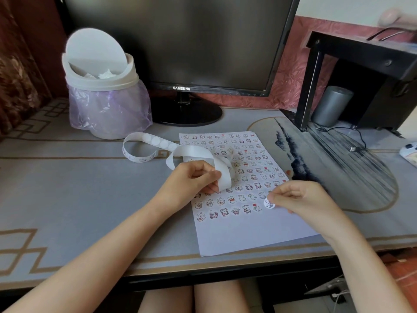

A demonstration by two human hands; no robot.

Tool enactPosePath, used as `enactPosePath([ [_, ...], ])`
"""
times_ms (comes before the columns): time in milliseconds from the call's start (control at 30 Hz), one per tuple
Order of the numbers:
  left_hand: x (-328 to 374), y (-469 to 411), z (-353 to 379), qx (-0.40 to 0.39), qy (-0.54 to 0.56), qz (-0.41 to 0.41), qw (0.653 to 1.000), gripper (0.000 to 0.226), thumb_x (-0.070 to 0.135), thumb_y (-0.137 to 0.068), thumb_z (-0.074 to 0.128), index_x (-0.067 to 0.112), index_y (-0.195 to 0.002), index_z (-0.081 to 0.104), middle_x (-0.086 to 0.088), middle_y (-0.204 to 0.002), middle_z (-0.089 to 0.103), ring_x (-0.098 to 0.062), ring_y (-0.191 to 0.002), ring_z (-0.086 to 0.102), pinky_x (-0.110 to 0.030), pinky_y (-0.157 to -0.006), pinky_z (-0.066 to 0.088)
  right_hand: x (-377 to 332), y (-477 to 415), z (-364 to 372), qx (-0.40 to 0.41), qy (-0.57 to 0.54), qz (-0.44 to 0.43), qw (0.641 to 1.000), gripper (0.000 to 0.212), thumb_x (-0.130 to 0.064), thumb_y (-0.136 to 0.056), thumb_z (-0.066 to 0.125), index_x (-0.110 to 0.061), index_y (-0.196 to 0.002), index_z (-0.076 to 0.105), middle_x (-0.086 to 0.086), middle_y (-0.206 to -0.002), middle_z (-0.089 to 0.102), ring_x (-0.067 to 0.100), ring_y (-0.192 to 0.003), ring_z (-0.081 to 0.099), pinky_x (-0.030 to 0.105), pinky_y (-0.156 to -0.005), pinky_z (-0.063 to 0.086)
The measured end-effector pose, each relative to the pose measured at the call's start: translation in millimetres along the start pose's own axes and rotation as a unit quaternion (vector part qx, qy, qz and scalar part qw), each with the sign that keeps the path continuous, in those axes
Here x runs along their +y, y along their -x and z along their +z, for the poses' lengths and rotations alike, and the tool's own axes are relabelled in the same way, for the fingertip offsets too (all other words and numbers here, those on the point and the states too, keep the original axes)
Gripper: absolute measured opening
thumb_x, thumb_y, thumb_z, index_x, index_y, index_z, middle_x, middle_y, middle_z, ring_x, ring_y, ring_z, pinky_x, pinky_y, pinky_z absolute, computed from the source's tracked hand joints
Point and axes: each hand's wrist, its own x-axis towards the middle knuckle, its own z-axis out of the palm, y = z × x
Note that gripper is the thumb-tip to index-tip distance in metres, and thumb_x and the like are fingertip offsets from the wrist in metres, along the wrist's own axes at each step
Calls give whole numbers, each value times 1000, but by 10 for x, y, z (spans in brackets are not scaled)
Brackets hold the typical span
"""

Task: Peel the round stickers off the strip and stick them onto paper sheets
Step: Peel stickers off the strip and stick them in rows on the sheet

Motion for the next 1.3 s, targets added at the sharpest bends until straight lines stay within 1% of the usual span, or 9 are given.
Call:
enactPosePath([
  [133, 3, 8, 0, -3, 4, -3, 1000, 18, 13, -91, 60, 11, -73, 62, 1, -65, 68, -11, -66, 65, -18, -71, 54, 1, 3, 19, -1, -4, -10, 1000, 8, -6, -75, 75, -12, -71, 71, 2, -66, 71, -3, -51, 56, 5, -49, 38],
  [300, 14, 10, 2, -2, -2, -2, 1000, 18, 13, -91, 60, 11, -73, 62, 1, -65, 69, -10, -65, 65, -18, -70, 54, 21, -1, 36, 6, 8, -15, 1000, 11, -7, -74, 77, -14, -68, 71, 0, -65, 70, 3, -57, 58, 11, -58, 43],
  [400, 19, 11, 4, -2, 0, -2, 1000, 19, 13, -91, 60, 11, -73, 62, 1, -64, 68, -10, -65, 65, -17, -70, 54, 22, -5, 41, 7, 13, -17, 1000, 11, -8, -74, 77, -15, -68, 71, -3, -62, 69, 1, -55, 56, 9, -55, 42],
  [500, 23, 14, 5, -2, 1, -2, 1000, 18, 13, -91, 60, 10, -73, 62, 1, -65, 69, -10, -65, 65, -17, -70, 54, 33, -1, 43, 9, 16, -21, 1000, 11, -8, -73, 78, -15, -68, 71, -2, -63, 69, 7, -59, 57, 17, -61, 44],
  [600, 26, 15, 5, -2, -2, -4, 1000, 18, 13, -91, 60, 10, -73, 63, 0, -66, 69, -10, -65, 65, -17, -70, 54, 43, 0, 48, 15, 18, -28, 999, 12, -7, -72, 78, -16, -66, 71, -1, -63, 69, 9, -61, 58, 21, -64, 45],
  [733, 32, 20, 8, 1, -5, -5, 1000, 19, 13, -91, 60, 10, -73, 62, -2, -67, 69, -10, -65, 64, -16, -69, 53, 58, 11, 53, 21, 24, -37, 999, 14, -6, -73, 78, -17, -66, 71, 0, -64, 70, 4, -57, 57, 18, -63, 46],
  [867, 31, 23, 6, -1, -7, -6, 1000, 19, 14, -92, 60, 10, -73, 62, -2, -67, 69, -9, -64, 64, -16, -69, 52, 67, 13, 55, 25, 27, -41, 998, 13, -8, -73, 78, -17, -66, 71, 1, -65, 69, 5, -58, 57, 19, -62, 46],
  [1033, 30, 18, 5, -1, -10, -7, 1000, 18, 14, -91, 60, 10, -74, 62, -1, -67, 69, -8, -64, 64, -15, -69, 52, 77, 22, 58, 31, 16, -43, 998, 12, -8, -73, 78, -17, -67, 72, 3, -69, 72, 12, -65, 61, 25, -68, 48],
  [1300, 31, 25, 2, -1, -9, -5, 1000, 18, 14, -91, 60, 10, -73, 63, -2, -67, 70, -9, -64, 64, -15, -69, 52, 77, 29, 60, 30, 9, -43, 999, 13, -7, -73, 78, -18, -67, 72, 1, -69, 72, 12, -66, 63, 28, -73, 50],
])
